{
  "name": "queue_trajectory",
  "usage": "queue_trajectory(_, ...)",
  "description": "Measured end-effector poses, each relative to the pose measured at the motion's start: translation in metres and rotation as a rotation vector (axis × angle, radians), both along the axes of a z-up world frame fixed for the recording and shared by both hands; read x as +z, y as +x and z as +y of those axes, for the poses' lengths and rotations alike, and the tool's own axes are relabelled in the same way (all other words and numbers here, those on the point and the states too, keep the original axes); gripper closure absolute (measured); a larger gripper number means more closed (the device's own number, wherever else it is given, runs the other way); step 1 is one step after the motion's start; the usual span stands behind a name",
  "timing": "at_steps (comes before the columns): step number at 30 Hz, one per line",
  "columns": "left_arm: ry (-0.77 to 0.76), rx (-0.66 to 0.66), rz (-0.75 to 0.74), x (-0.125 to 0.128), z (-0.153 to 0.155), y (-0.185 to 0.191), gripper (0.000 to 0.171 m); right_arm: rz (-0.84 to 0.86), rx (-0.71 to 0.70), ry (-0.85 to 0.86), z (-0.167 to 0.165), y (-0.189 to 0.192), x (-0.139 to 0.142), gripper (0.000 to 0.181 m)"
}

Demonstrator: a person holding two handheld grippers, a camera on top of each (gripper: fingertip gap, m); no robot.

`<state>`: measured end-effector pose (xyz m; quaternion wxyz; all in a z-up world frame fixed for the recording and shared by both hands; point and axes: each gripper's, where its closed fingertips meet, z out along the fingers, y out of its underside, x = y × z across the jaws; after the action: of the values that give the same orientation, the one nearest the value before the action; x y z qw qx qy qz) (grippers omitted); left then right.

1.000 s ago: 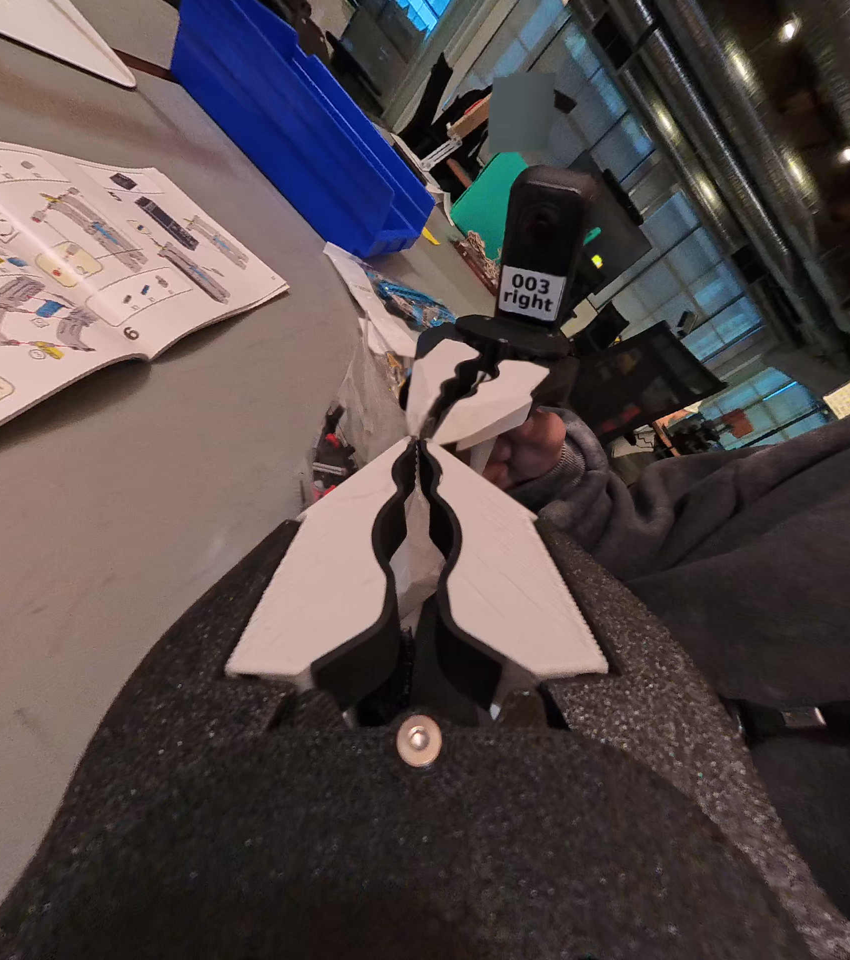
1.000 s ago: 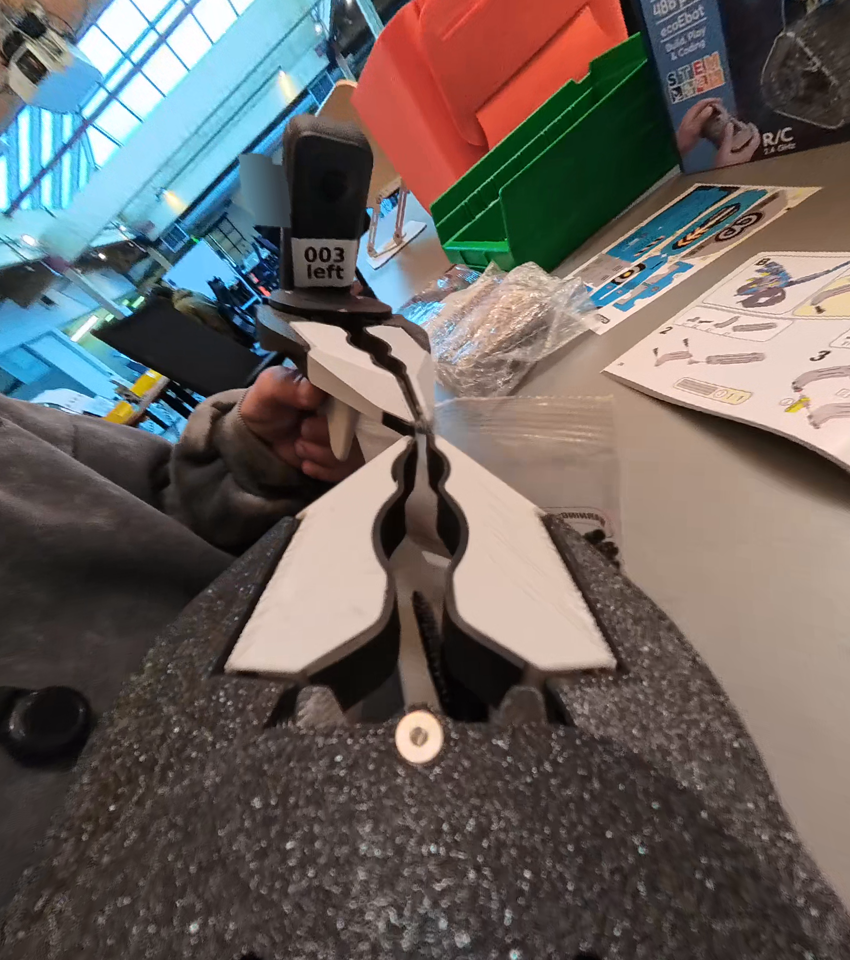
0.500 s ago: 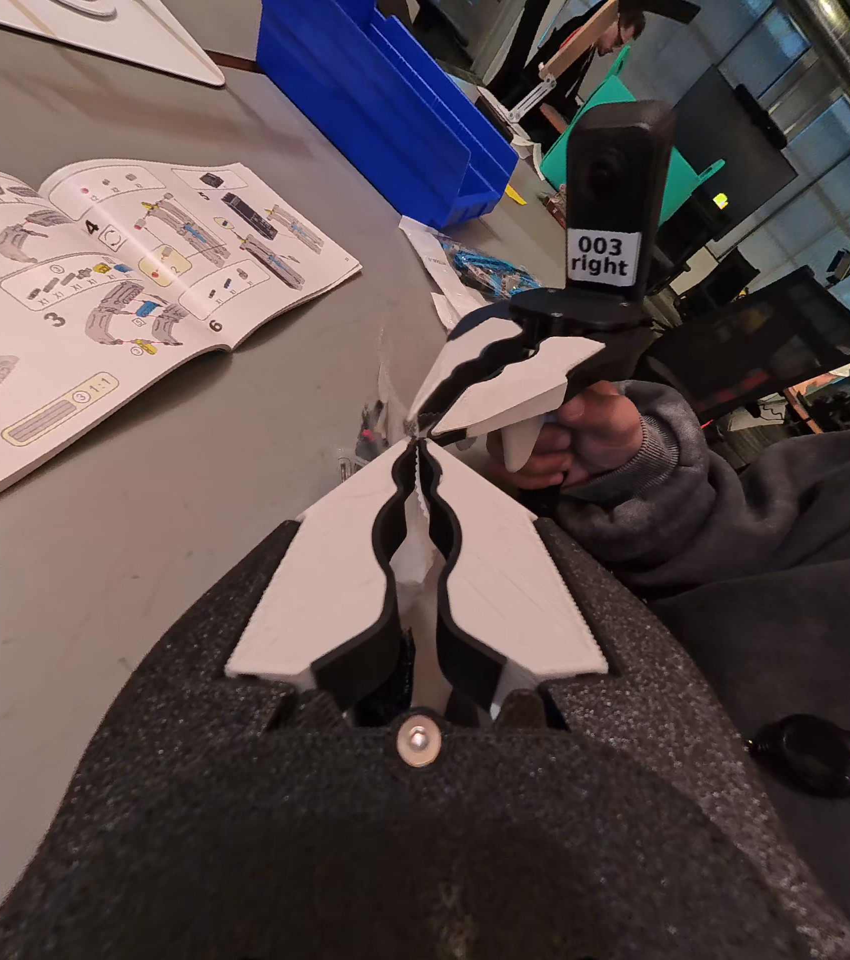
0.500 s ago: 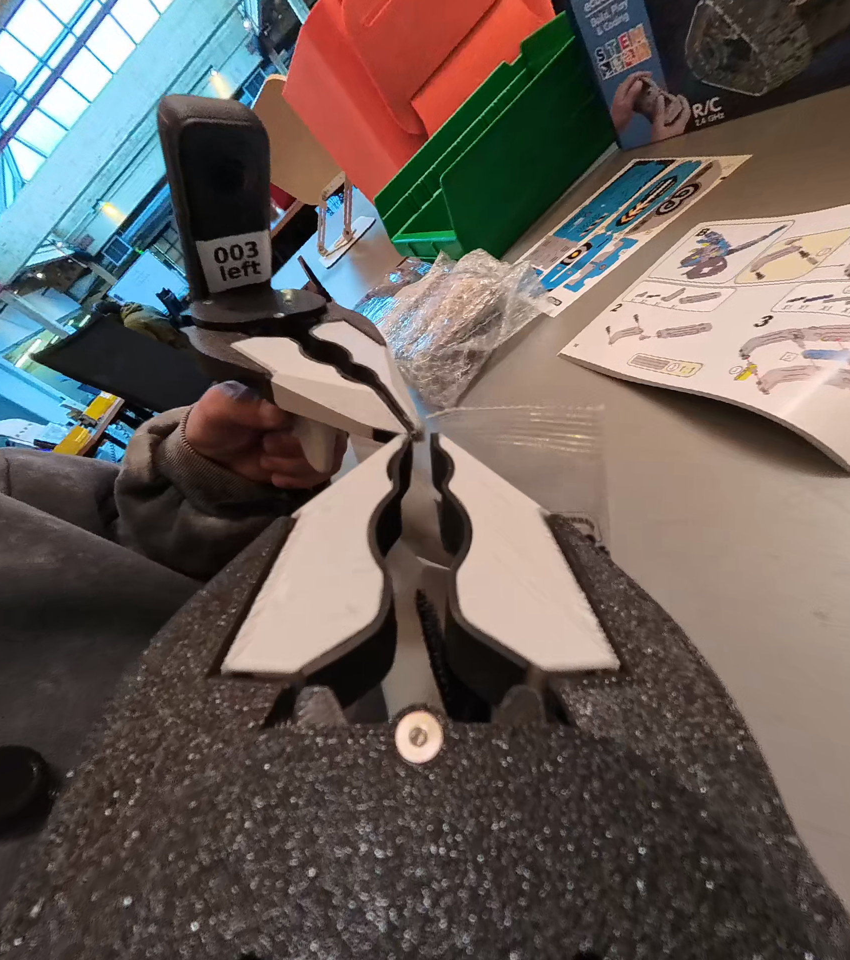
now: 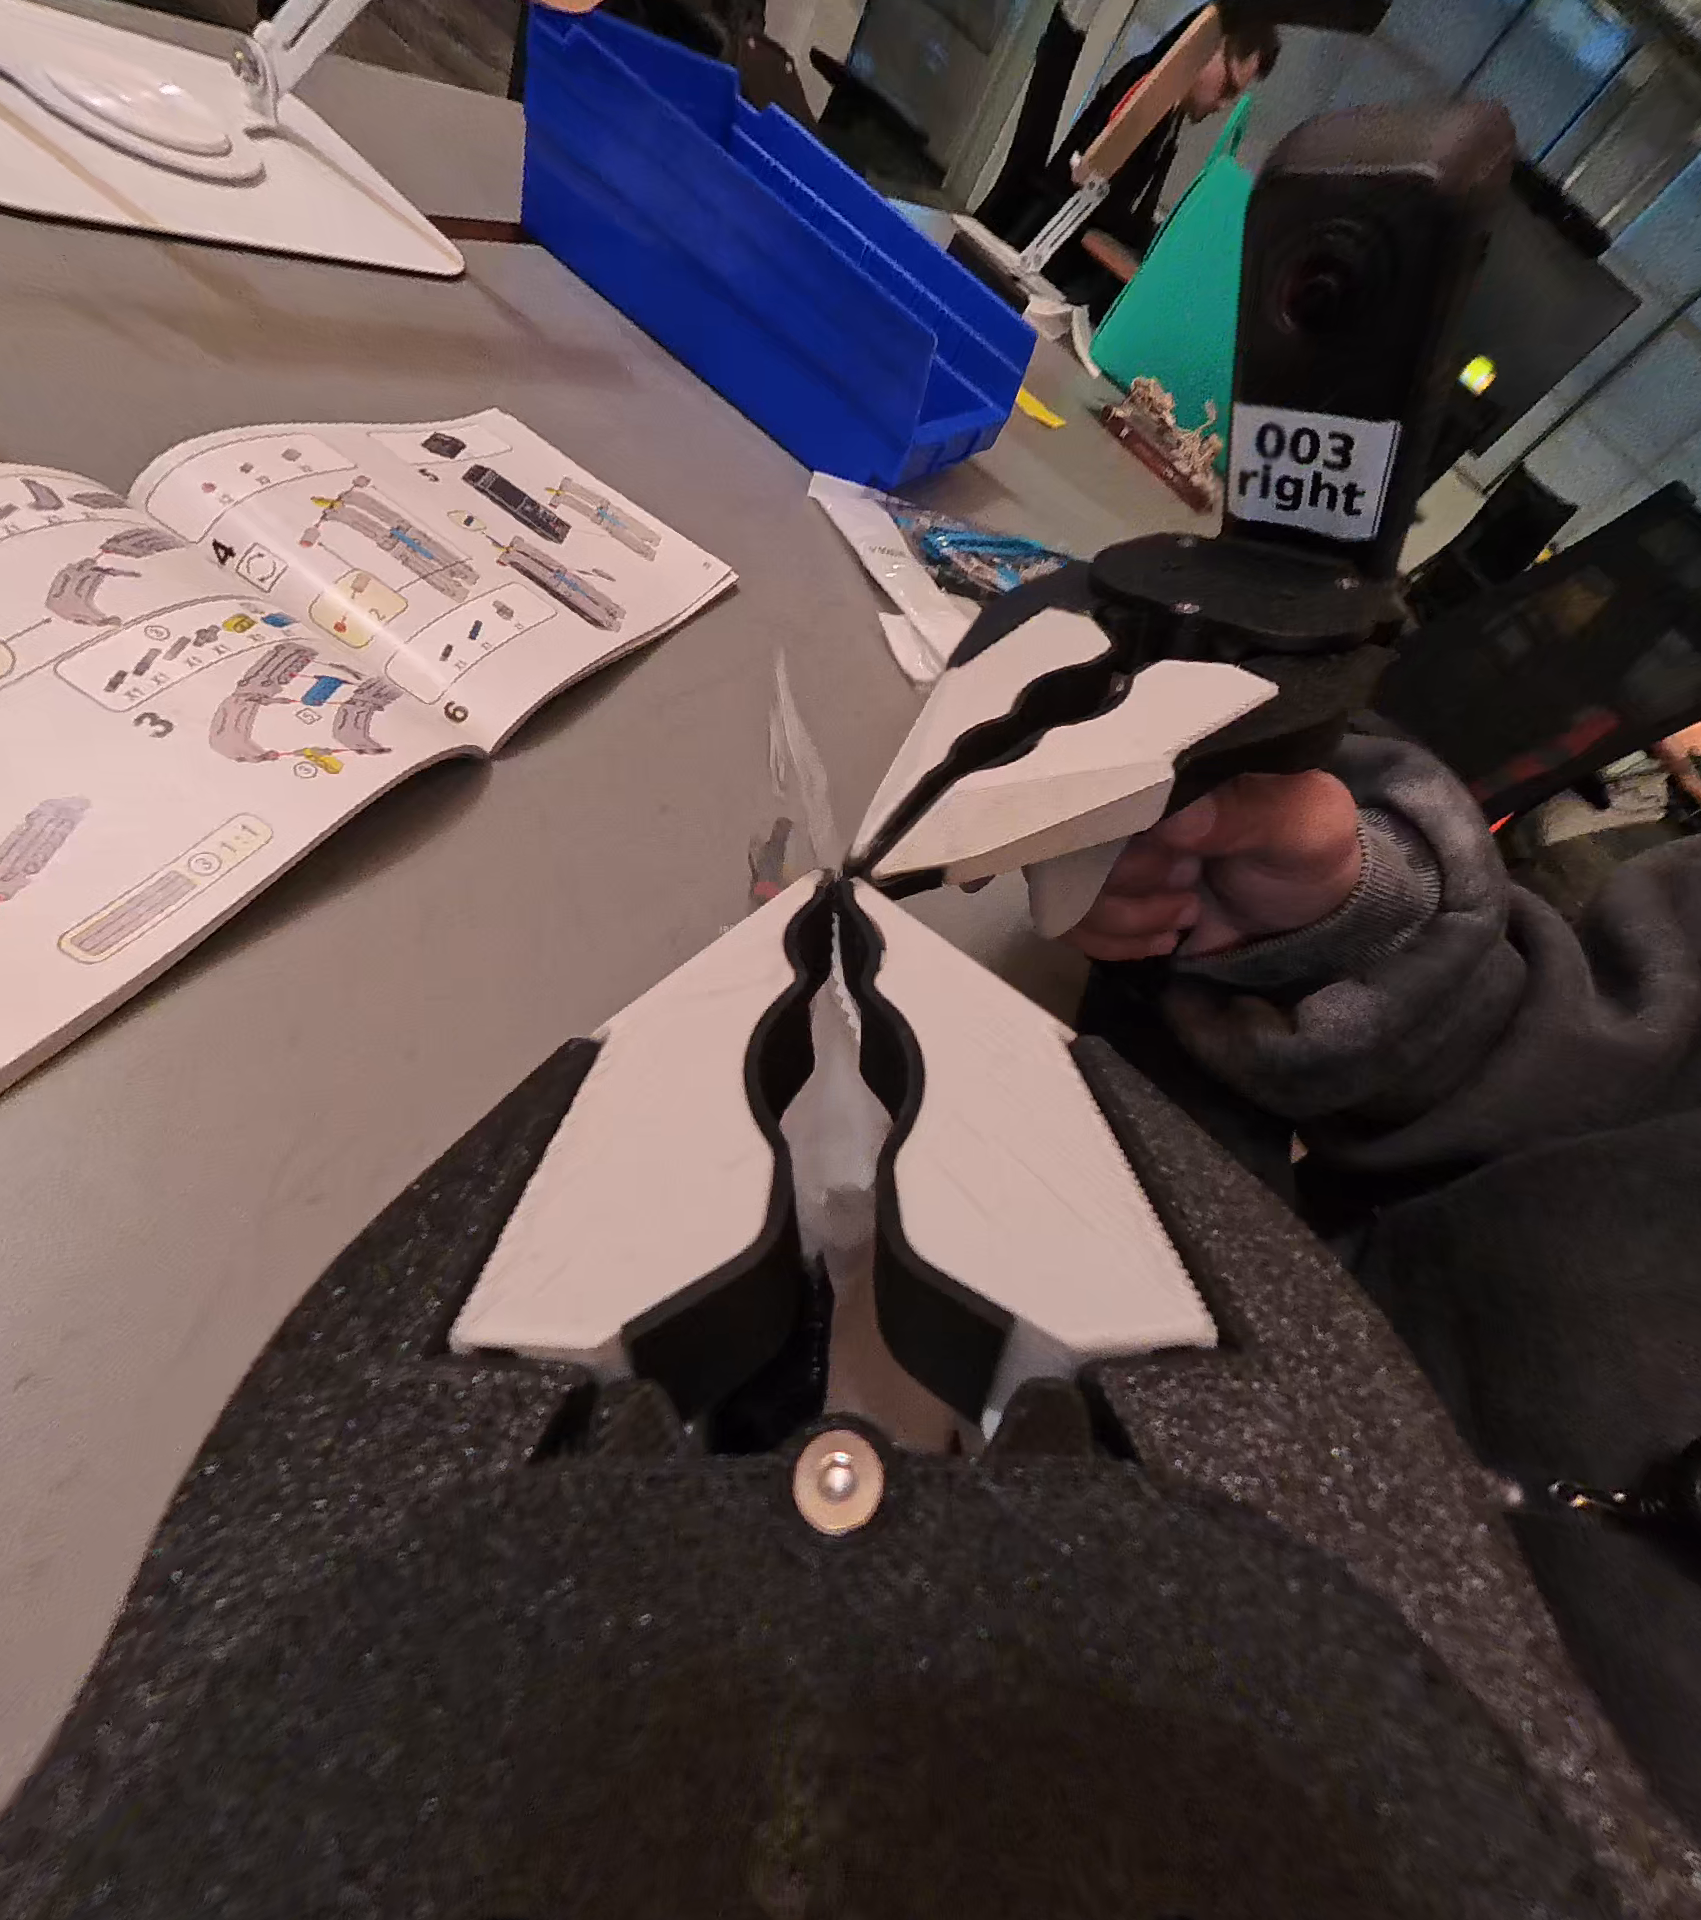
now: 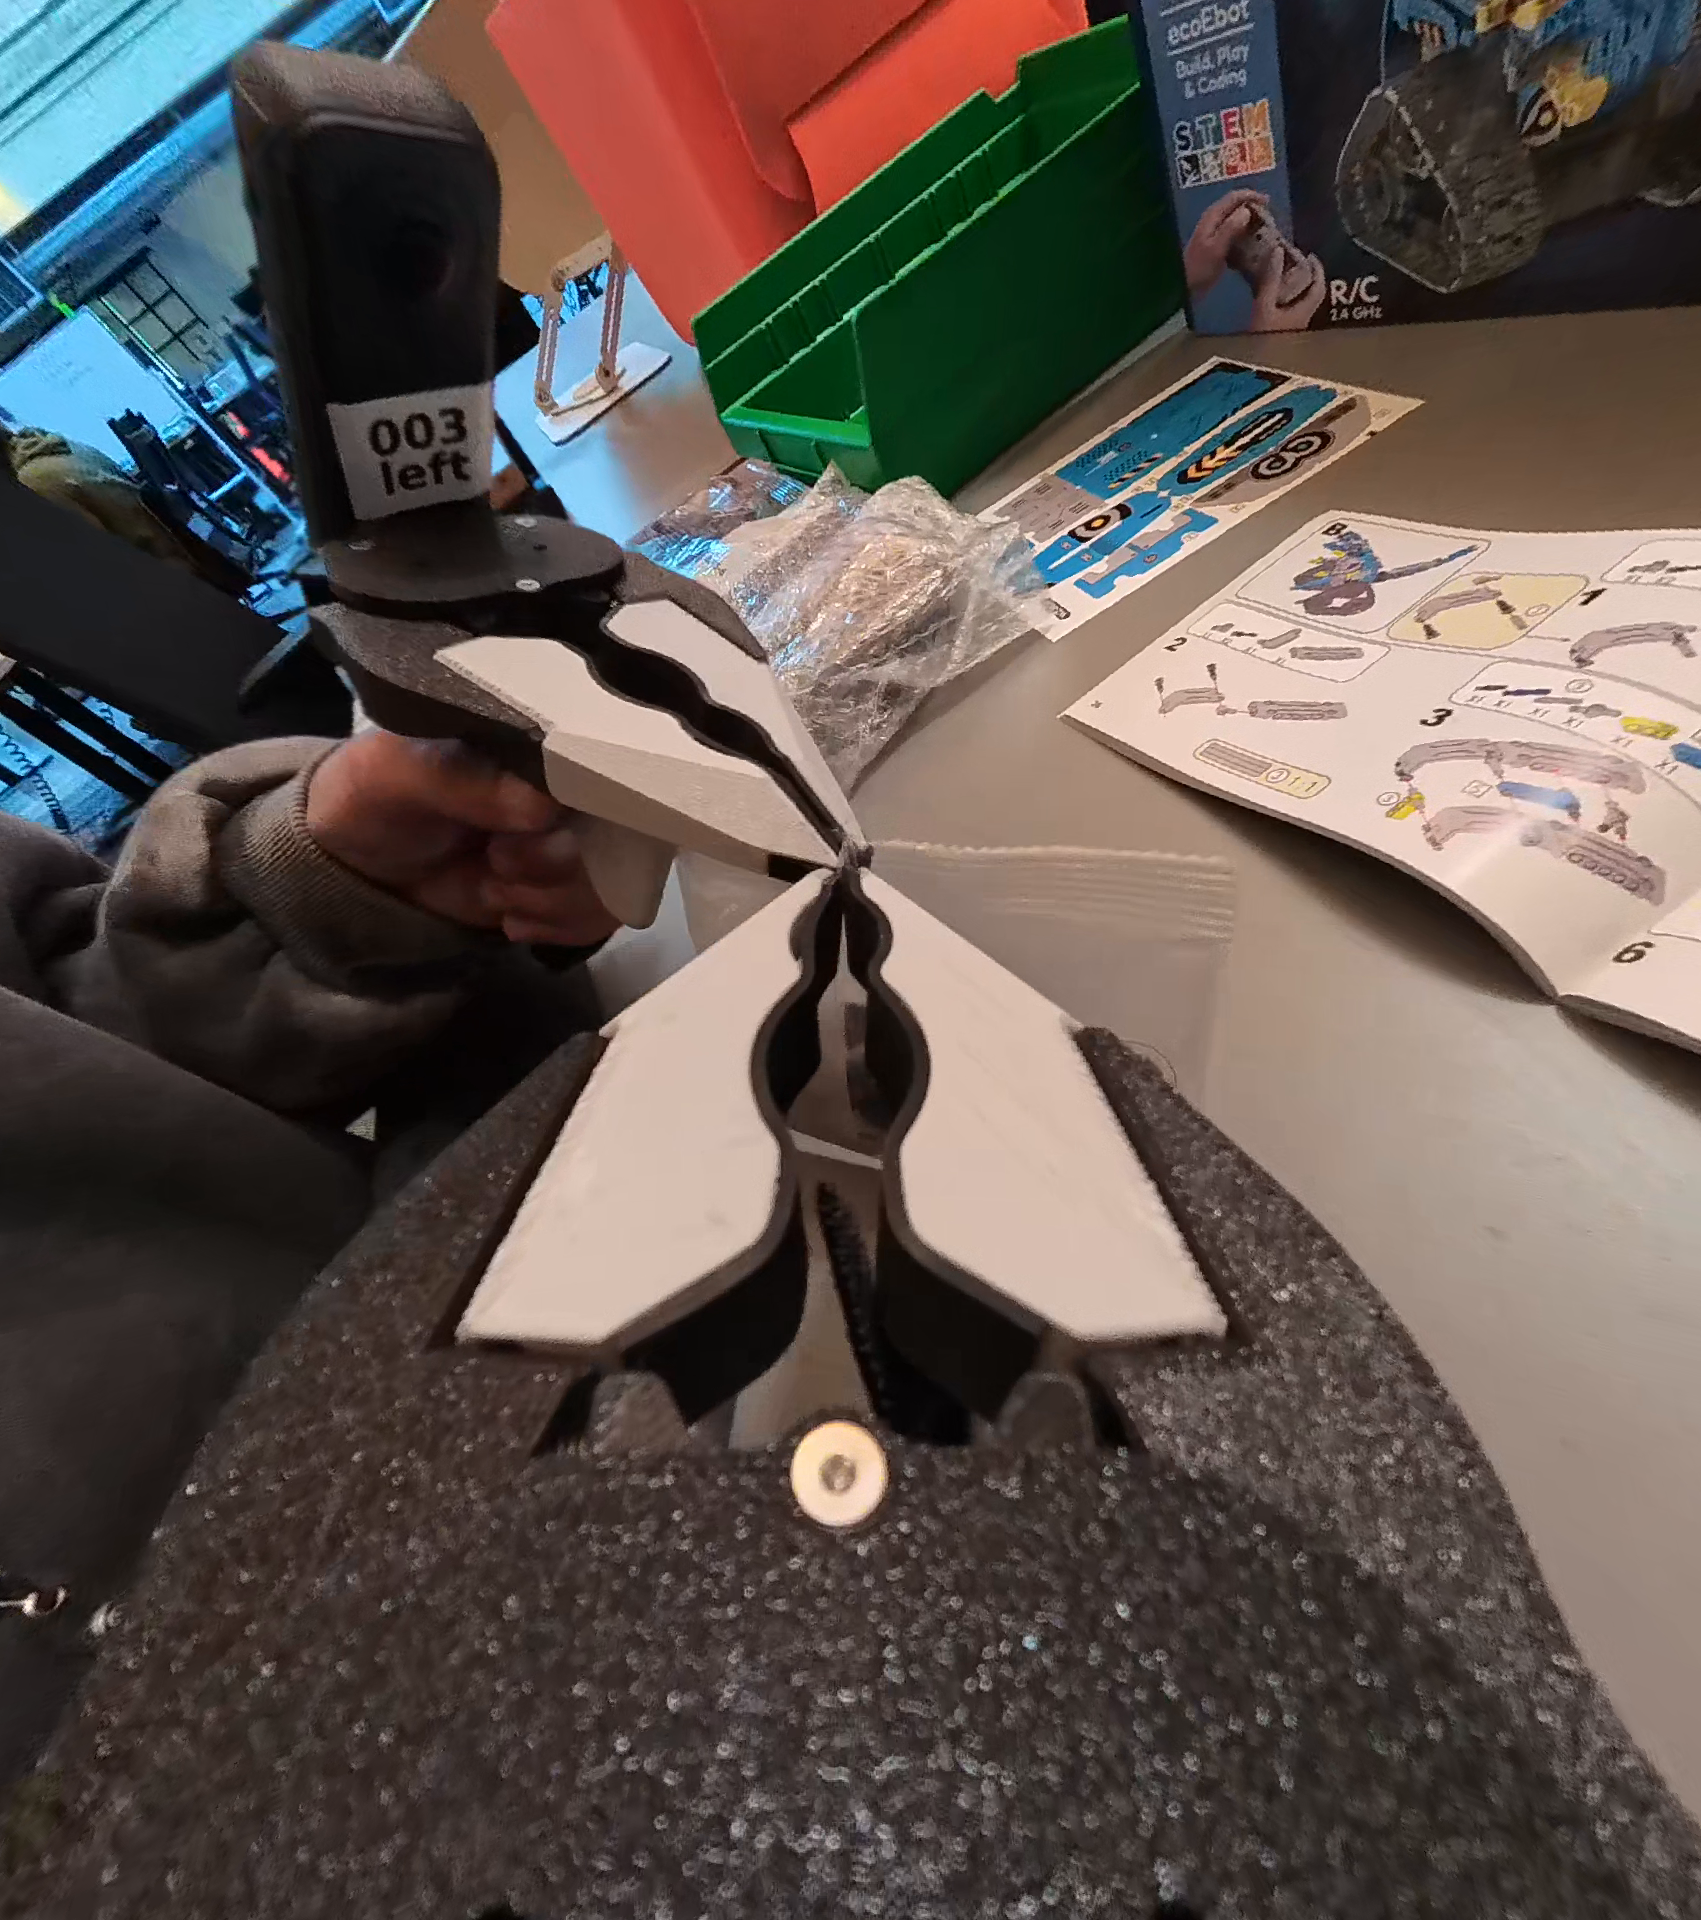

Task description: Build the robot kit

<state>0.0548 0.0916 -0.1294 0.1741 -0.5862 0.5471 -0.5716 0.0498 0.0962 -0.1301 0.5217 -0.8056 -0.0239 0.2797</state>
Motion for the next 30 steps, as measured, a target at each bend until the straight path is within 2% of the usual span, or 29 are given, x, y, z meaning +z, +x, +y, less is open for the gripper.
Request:
queue_trajectory(5,-0.202,0.069,0.039,-0.007,0.006,0.008,0.171,-0.176,-0.127,0.006,0.004,0.010,-0.008,0.181)
queue_trajectory(8,-0.275,0.084,0.071,-0.016,0.007,0.011,0.171,-0.354,-0.217,0.027,0.004,0.013,-0.017,0.181)
queue_trajectory(12,-0.364,0.085,0.083,-0.018,0.005,0.013,0.171,-0.485,-0.266,0.053,0.001,0.016,-0.018,0.181)
queue_trajectory(15,-0.383,0.079,0.092,-0.021,0.002,0.015,0.171,-0.659,-0.301,0.057,-0.001,0.016,-0.020,0.181)
queue_trajectory(17,-0.339,0.080,0.103,-0.024,0.002,0.014,0.171,-0.760,-0.307,0.054,-0.003,0.016,-0.022,0.181)
queue_trajectory(19,-0.384,0.077,0.112,-0.028,0.002,0.015,0.171,-0.860,-0.320,0.042,-0.002,0.016,-0.026,0.181)
queue_trajectory(22,-0.419,0.073,0.127,-0.034,0.001,0.015,0.171,-0.950,-0.315,0.025,-0.004,0.016,-0.032,0.181)
queue_trajectory(26,-0.406,0.075,0.139,-0.037,0.001,0.016,0.171,-0.989,-0.331,0.011,-0.005,0.017,-0.034,0.181)
queue_trajectory(30,-0.455,0.055,0.119,-0.031,-0.001,0.017,0.171,-1.044,-0.360,0.047,-0.007,0.017,-0.027,0.181)
